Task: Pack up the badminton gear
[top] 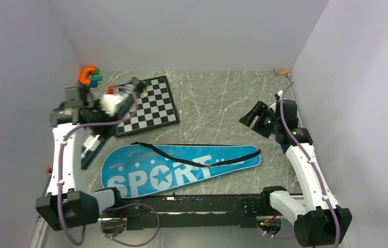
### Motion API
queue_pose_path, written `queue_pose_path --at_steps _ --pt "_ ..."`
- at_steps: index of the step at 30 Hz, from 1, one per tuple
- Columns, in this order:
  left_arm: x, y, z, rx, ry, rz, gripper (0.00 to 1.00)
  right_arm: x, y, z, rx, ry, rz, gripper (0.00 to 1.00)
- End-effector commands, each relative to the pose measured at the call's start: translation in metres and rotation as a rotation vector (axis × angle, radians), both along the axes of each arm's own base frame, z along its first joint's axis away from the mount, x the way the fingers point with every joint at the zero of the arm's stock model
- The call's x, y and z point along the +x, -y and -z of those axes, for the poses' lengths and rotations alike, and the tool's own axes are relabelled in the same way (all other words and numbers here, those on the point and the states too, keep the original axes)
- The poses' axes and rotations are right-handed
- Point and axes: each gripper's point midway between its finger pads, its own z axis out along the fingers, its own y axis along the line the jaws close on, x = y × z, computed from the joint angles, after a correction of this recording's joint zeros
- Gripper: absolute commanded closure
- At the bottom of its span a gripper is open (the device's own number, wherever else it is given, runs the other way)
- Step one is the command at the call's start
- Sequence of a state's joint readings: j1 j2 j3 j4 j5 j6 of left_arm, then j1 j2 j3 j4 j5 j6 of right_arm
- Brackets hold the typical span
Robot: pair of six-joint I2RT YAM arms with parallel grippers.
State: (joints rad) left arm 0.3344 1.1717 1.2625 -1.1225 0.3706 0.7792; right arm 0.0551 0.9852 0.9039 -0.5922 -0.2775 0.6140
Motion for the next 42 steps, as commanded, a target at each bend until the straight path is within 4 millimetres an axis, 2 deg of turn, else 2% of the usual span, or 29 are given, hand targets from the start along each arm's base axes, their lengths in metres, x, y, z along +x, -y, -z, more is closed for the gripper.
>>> queue_pose_path --at_steps 1,4,7,13,18,22,25,30,36,38,39,42 --pt "0.002 0.101 -0.002 0.001 -0.011 0.313 0.73 0.004 0.006 -0.031 -0.008 0.084 0.036 0.26" --pt "0.011 0.16 0.01 0.054 -0.053 0.507 0.73 0.001 0.01 -0.033 -0.008 0.096 0.063 0.25" --pt "0.022 0.21 0.032 0.147 -0.114 0.684 0.72 -0.002 0.014 -0.033 -0.013 0.096 0.085 0.25" --pt "0.054 0.273 0.066 0.289 -0.106 0.88 0.72 -0.008 0.022 -0.033 -0.022 0.103 0.133 0.26" --pt "0.065 0.311 0.09 0.303 -0.114 0.95 0.72 -0.009 0.026 -0.028 -0.028 0.093 0.154 0.26" --pt "0.067 0.332 0.112 0.288 -0.088 0.971 0.72 -0.007 0.027 -0.024 -0.026 0.092 0.163 0.26" --pt "0.06 0.344 0.126 0.271 -0.121 0.98 0.72 -0.005 0.028 -0.02 -0.03 0.079 0.163 0.26" --pt "0.055 0.349 0.142 0.268 -0.091 0.998 0.61 -0.005 0.028 -0.015 -0.029 0.078 0.165 0.25" --pt "0.056 0.348 0.146 0.276 -0.084 0.976 0.35 -0.005 0.03 -0.014 -0.037 0.079 0.169 0.18" --pt "0.052 0.347 0.142 0.262 -0.09 0.959 0.07 -0.004 0.031 -0.015 -0.047 0.078 0.171 0.16" --pt "0.05 0.346 0.141 0.257 -0.093 0.948 0.02 -0.004 0.032 -0.015 -0.052 0.078 0.171 0.14" --pt "0.044 0.342 0.139 0.246 -0.088 0.933 0.01 -0.003 0.033 -0.017 -0.058 0.08 0.171 0.13"
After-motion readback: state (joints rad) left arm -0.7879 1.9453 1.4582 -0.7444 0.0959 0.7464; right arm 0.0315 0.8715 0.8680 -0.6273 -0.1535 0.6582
